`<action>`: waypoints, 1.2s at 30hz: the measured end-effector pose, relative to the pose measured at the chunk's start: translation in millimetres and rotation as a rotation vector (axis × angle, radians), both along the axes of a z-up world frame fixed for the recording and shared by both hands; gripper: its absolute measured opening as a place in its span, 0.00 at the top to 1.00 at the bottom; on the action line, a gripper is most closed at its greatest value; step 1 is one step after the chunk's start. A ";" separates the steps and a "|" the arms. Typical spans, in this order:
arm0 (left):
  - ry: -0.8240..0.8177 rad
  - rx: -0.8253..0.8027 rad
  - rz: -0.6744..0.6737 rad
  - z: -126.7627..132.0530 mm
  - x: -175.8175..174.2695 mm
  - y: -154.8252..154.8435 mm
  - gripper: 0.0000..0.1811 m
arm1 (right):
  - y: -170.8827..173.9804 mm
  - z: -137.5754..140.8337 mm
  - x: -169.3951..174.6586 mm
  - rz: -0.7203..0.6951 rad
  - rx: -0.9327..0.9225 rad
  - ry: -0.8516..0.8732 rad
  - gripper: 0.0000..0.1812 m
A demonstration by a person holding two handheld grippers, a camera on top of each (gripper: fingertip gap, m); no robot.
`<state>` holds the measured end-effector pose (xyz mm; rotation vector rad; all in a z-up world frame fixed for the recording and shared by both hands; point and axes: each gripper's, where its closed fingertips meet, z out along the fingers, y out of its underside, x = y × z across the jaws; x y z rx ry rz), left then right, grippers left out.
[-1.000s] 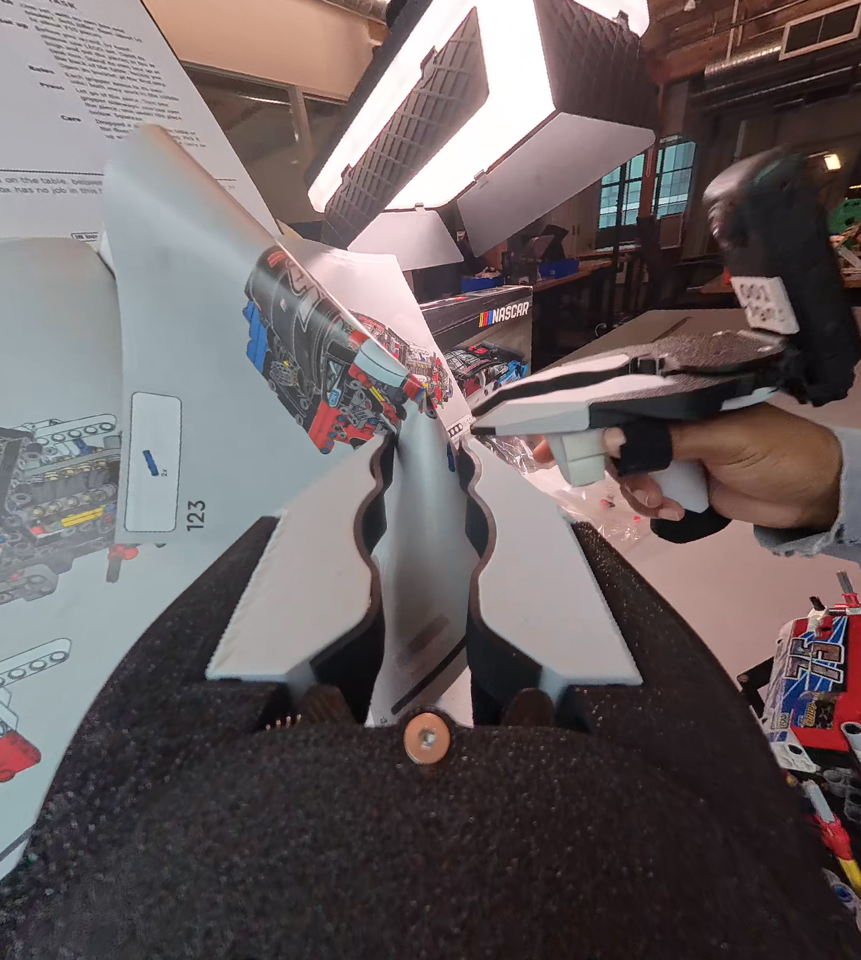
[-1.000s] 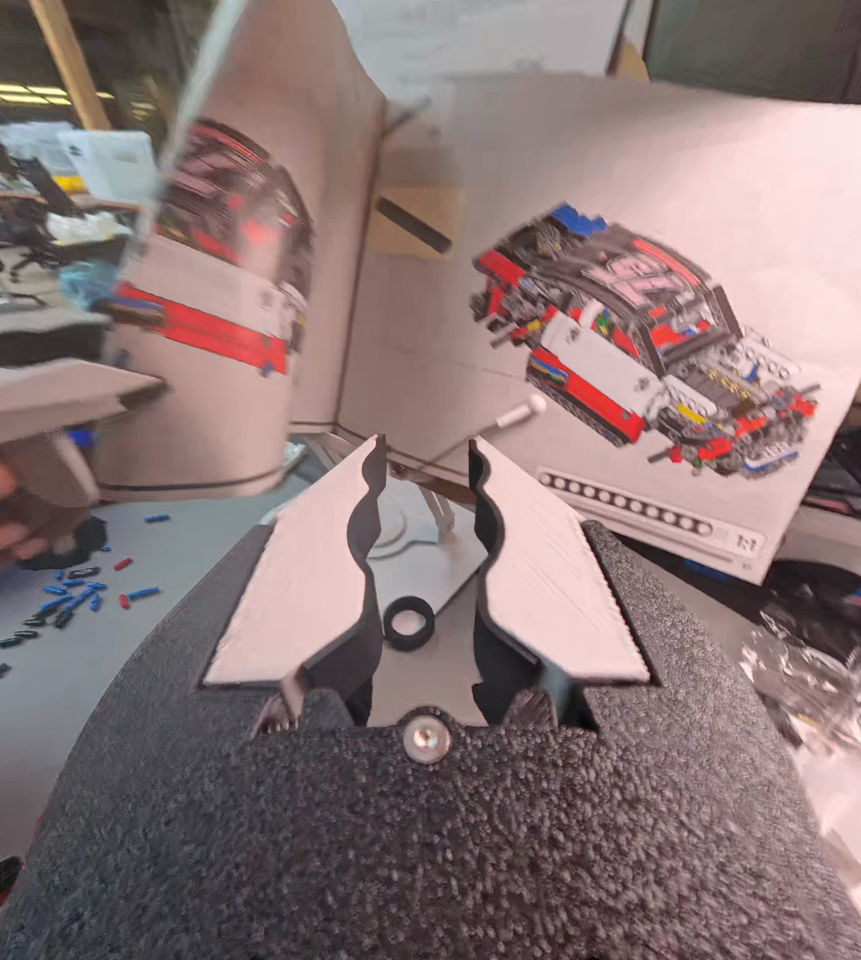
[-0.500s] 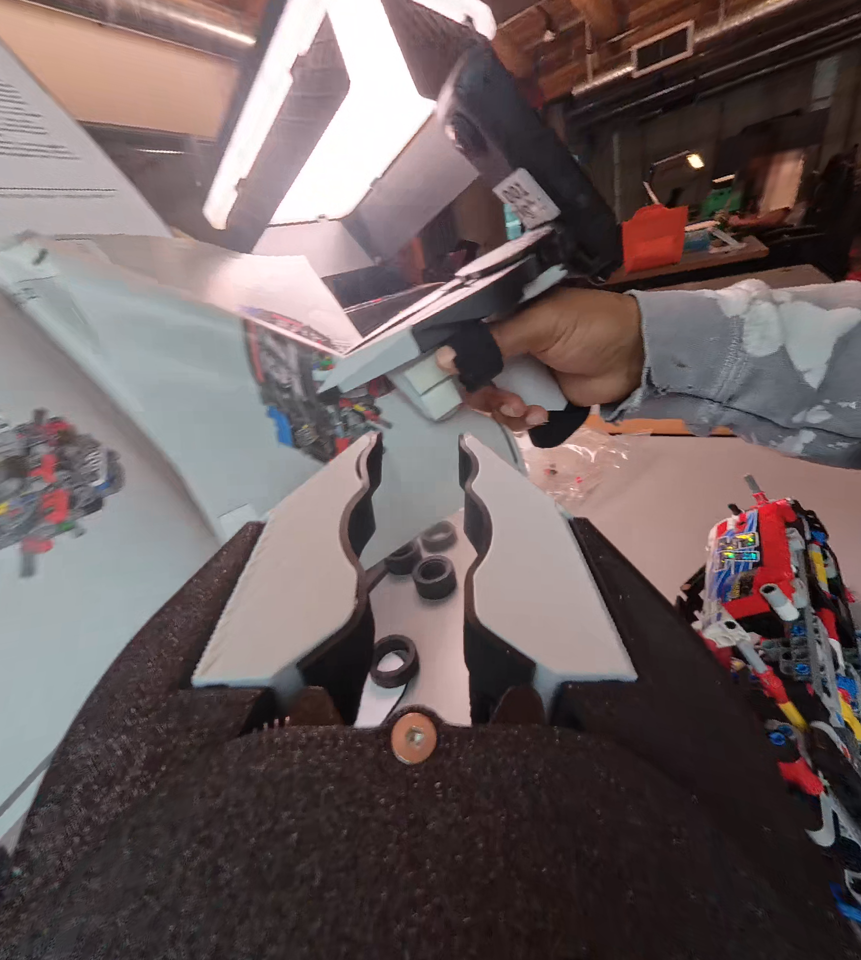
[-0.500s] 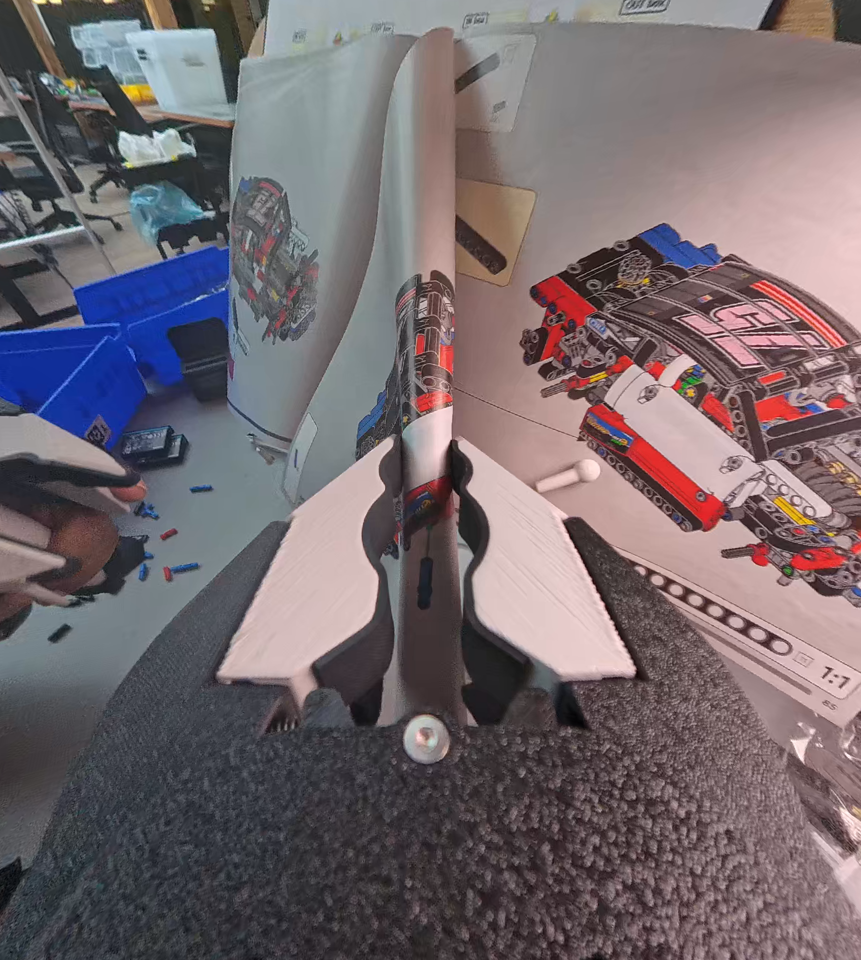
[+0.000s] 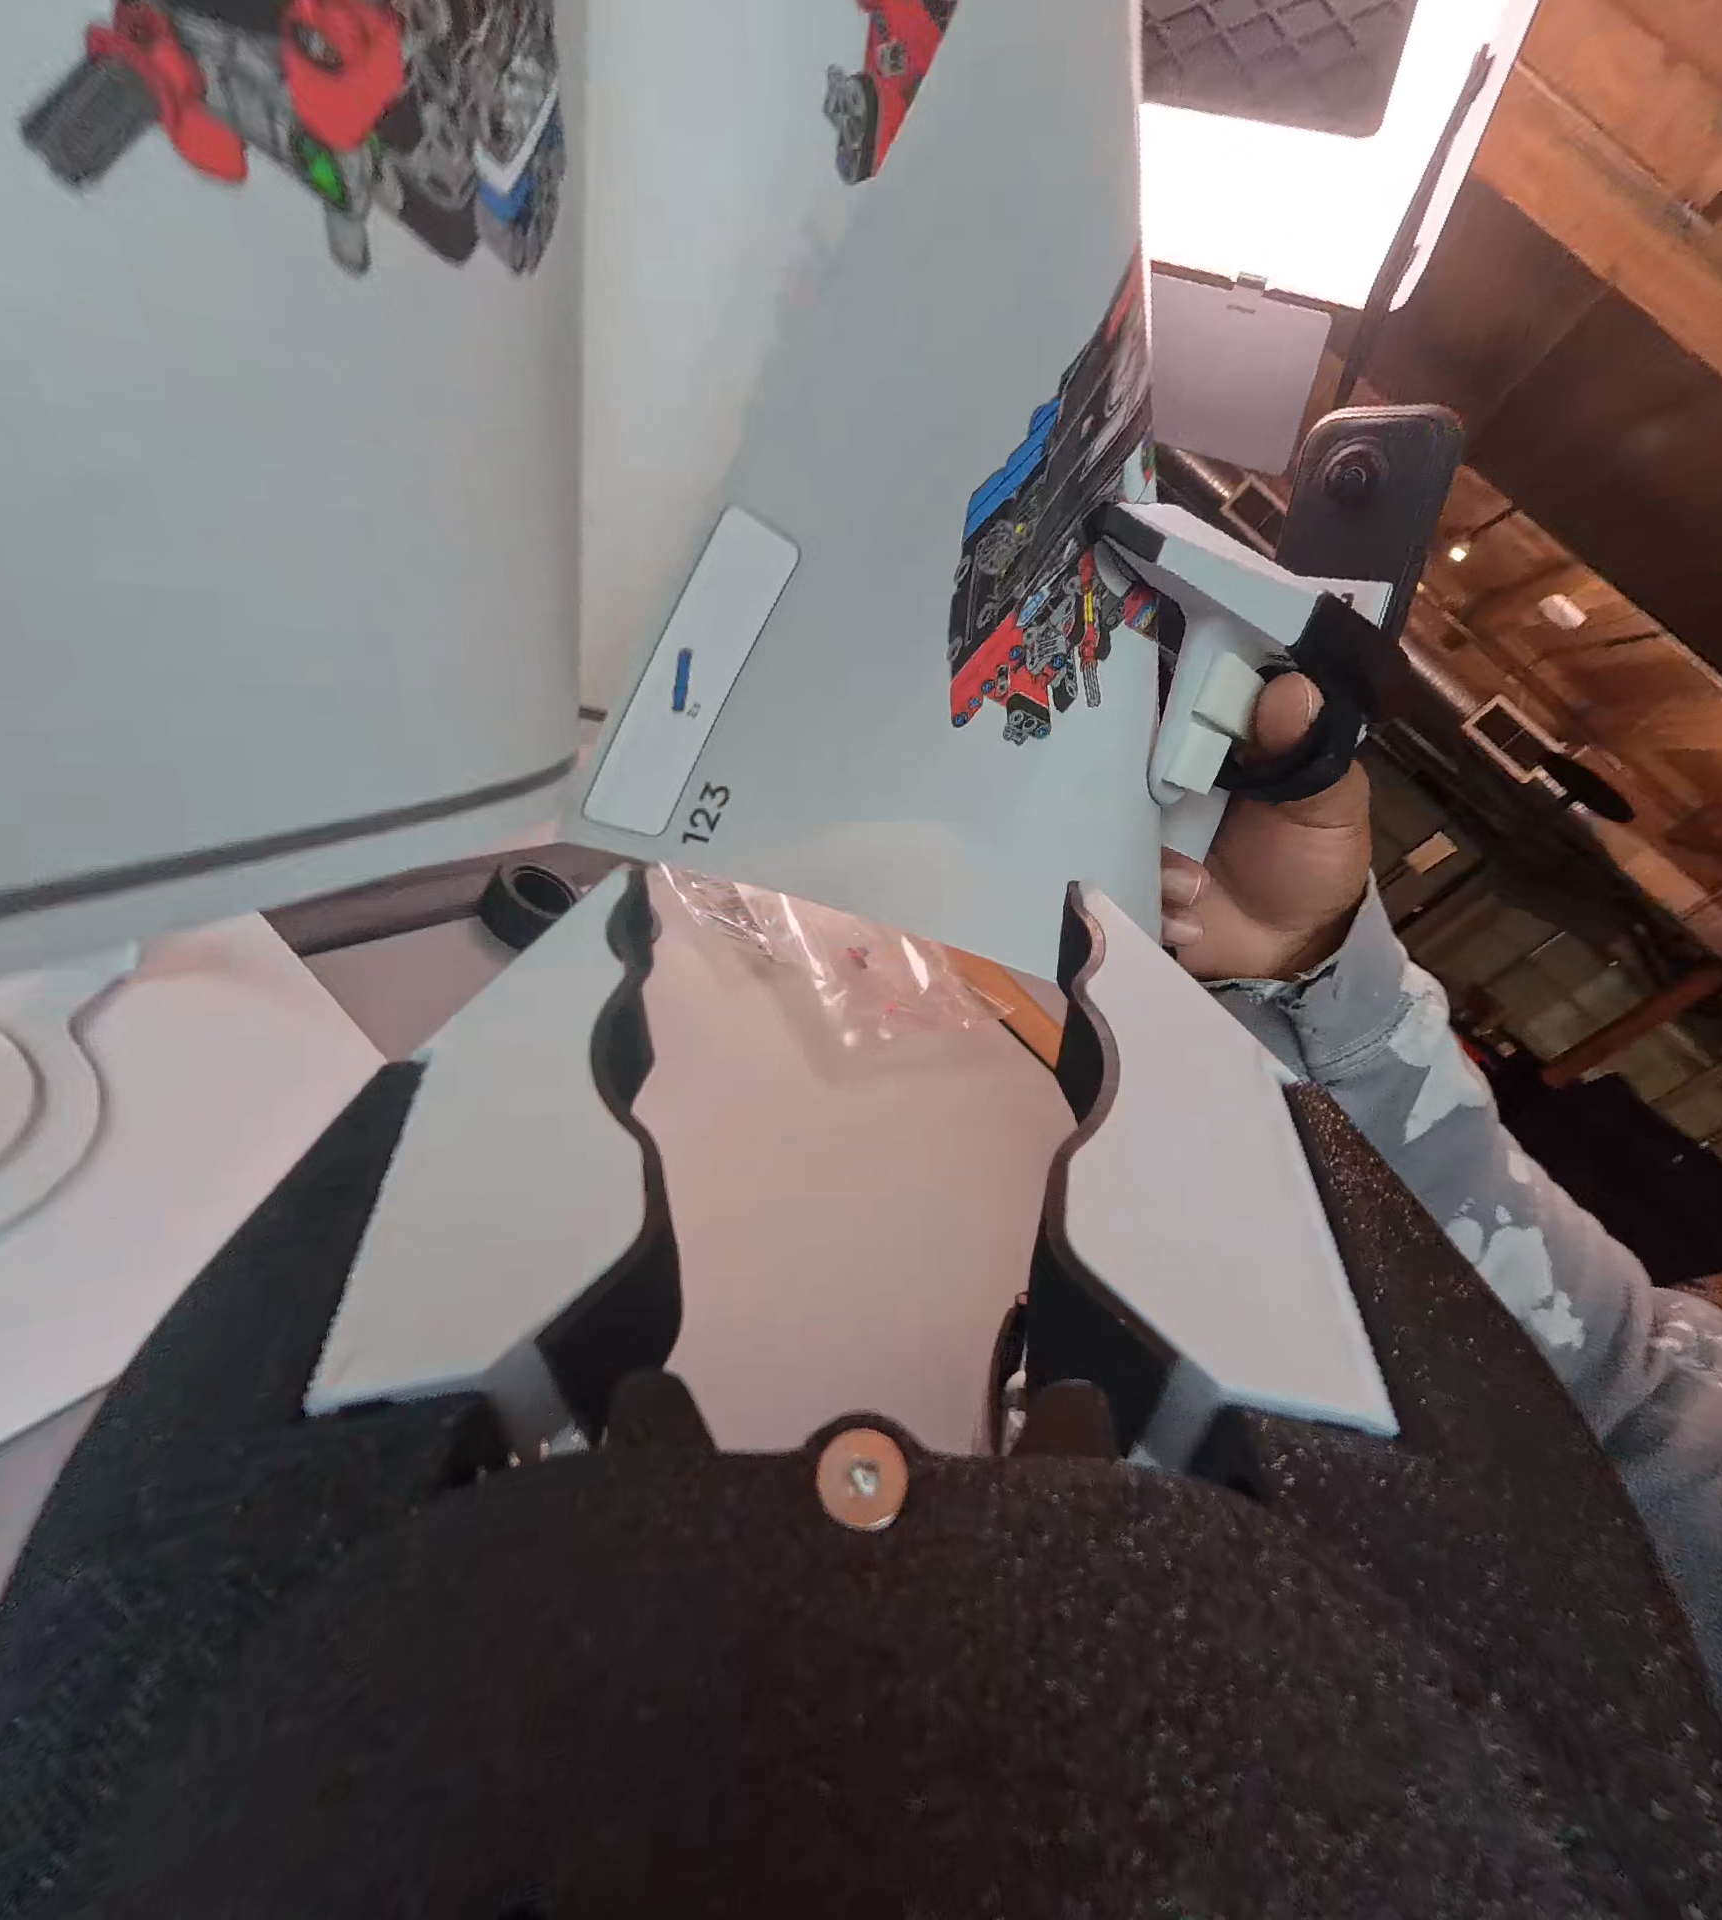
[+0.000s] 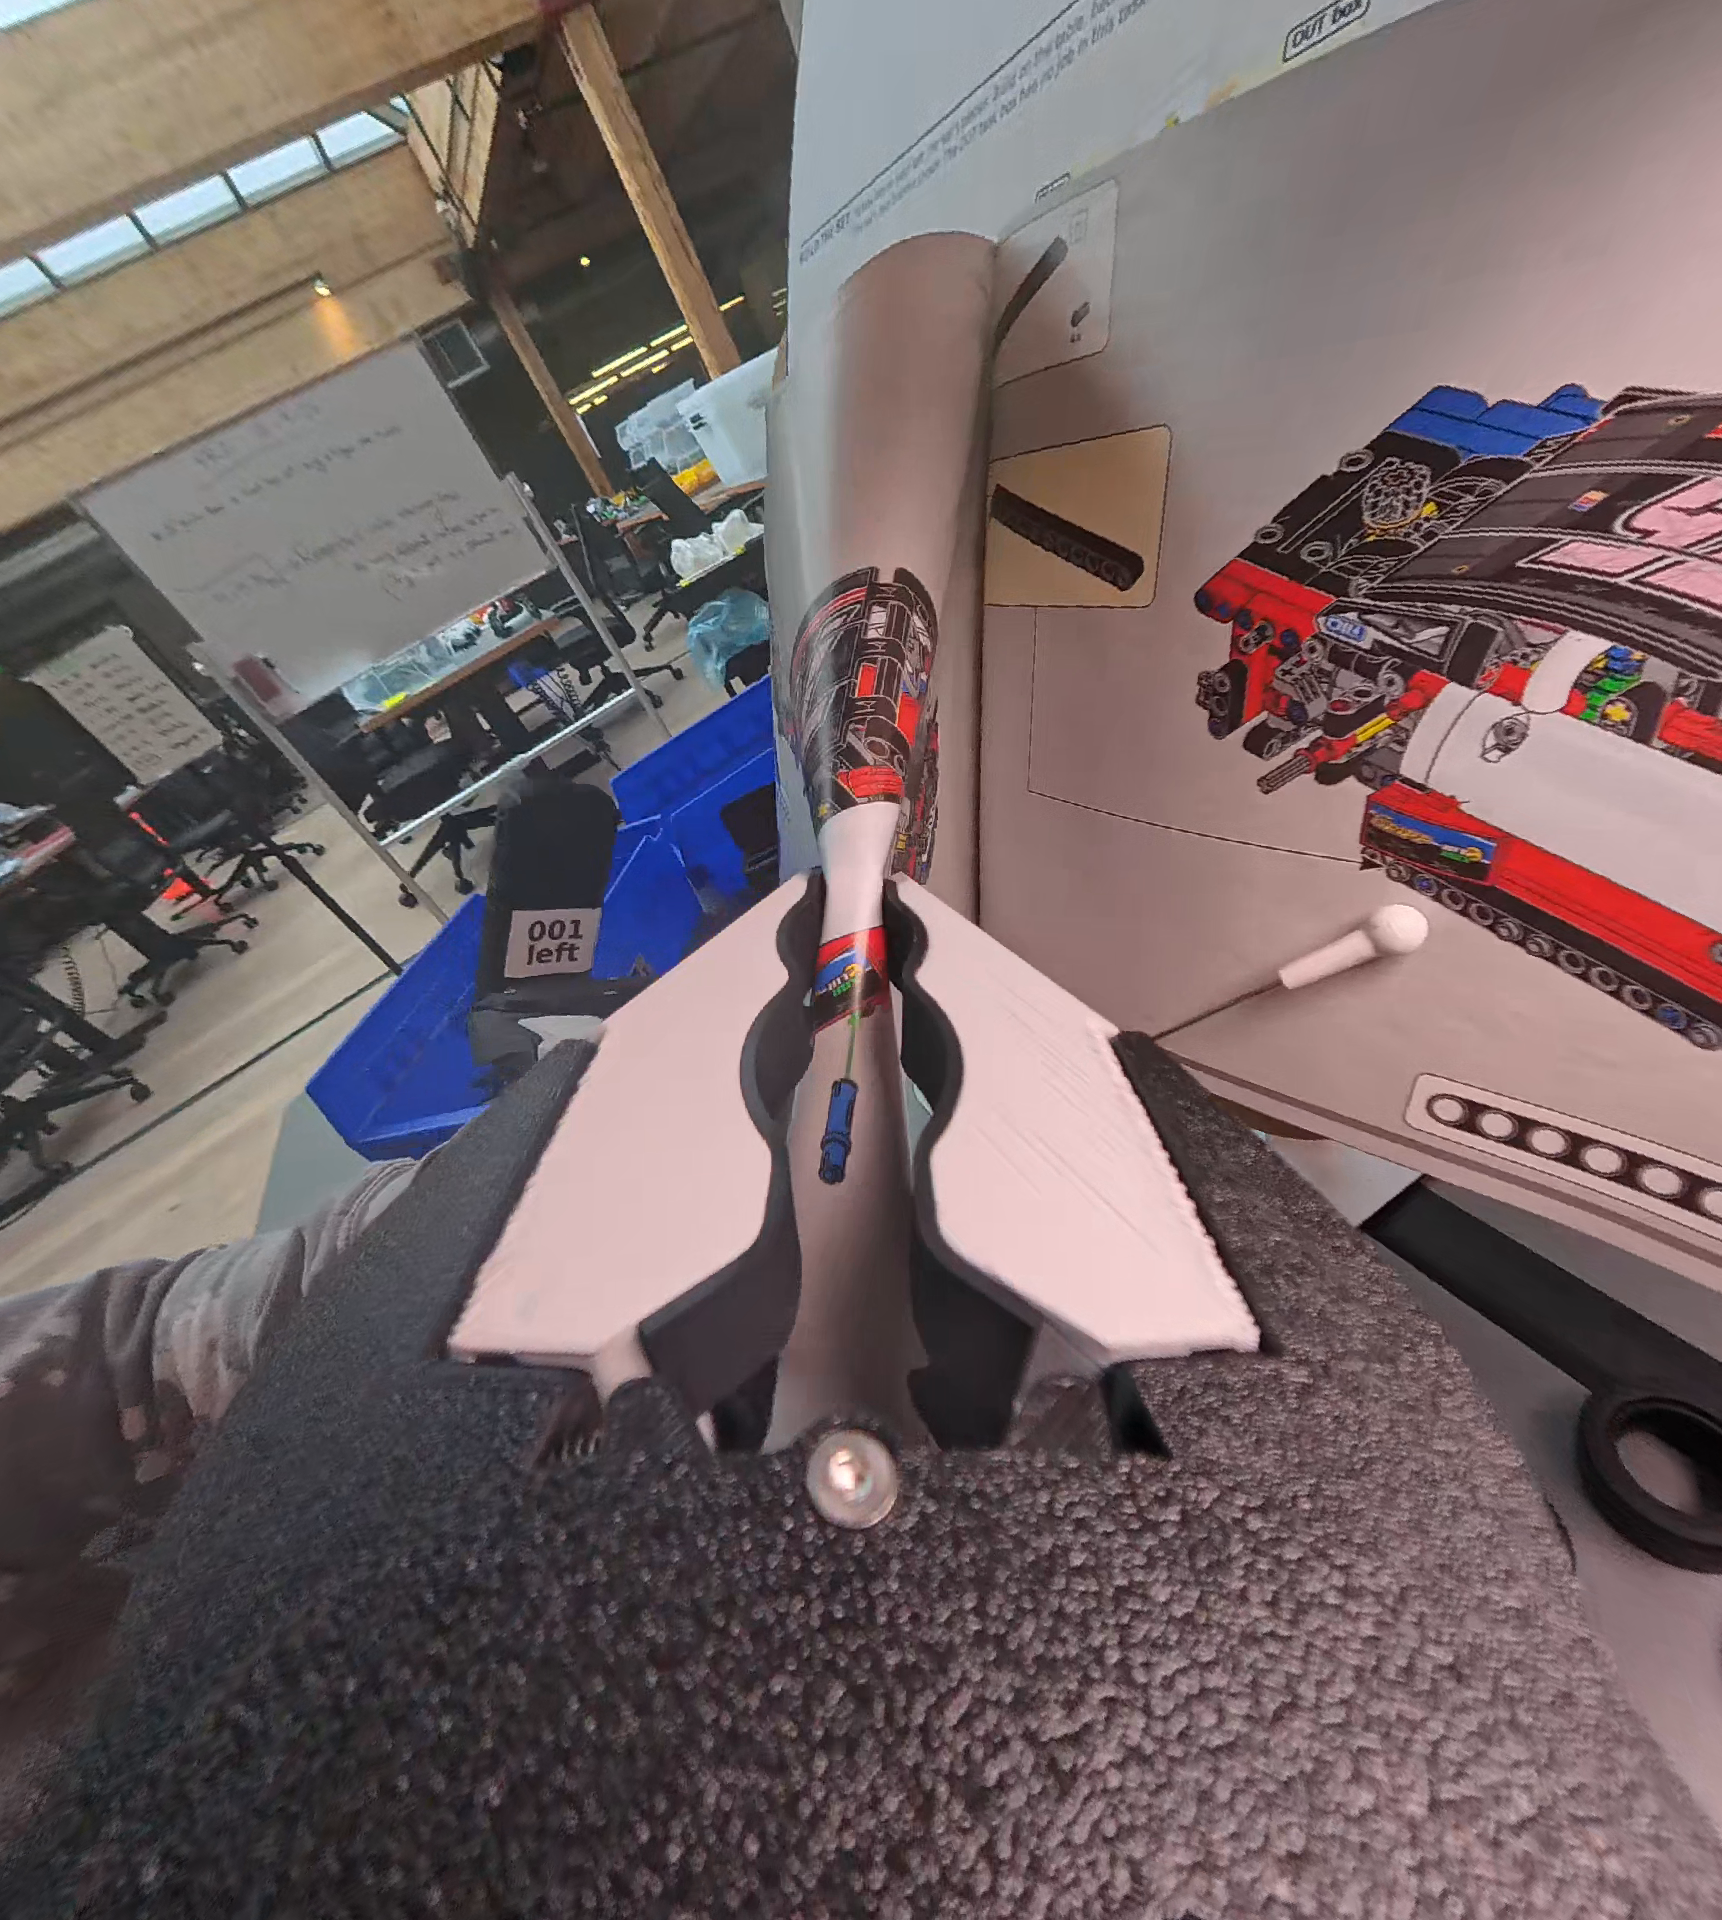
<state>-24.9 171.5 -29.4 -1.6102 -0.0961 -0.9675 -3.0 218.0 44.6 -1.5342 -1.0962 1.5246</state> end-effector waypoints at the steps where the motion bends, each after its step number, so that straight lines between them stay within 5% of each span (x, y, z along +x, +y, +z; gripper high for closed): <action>1: -0.050 -0.007 -0.011 -3.3 4.3 -0.4 0.57 | 0.1 -0.3 1.1 0.004 -0.005 0.002 0.94; 6: -0.265 0.058 -0.076 1.2 23.9 -1.7 0.48 | -12.1 6.9 3.9 0.111 -0.212 0.095 0.92; 10: -0.257 0.292 -0.081 53.4 21.0 -23.5 0.84 | -12.9 1.4 8.4 0.072 -0.106 0.058 0.92; 13: -0.159 0.345 -0.066 77.6 18.0 -30.9 1.00 | -10.4 6.4 14.7 0.043 0.003 0.068 0.87; 18: -0.144 0.455 -0.013 121.7 -5.2 -51.9 1.00 | 19.7 16.9 26.9 -0.101 -0.011 0.206 0.89; 22: -0.071 0.514 0.011 148.2 -8.6 -61.2 1.00 | 43.1 -19.7 9.7 -0.278 0.252 0.020 0.92; 26: 0.068 0.531 -0.034 167.2 21.8 -56.4 0.97 | 54.8 -47.0 -13.4 -0.386 0.558 -0.179 0.94; 29: 0.167 0.535 -0.111 175.3 57.1 -54.2 0.89 | 66.8 -64.0 -10.3 -0.487 0.571 -0.252 0.97; 33: 0.330 0.577 -0.292 175.5 107.0 -69.6 0.78 | 66.6 -102.0 7.0 -0.446 0.469 -0.370 1.00; 36: 0.455 0.581 -0.264 171.2 110.7 -67.4 0.78 | 72.5 -121.7 31.2 -0.446 0.407 -0.433 0.97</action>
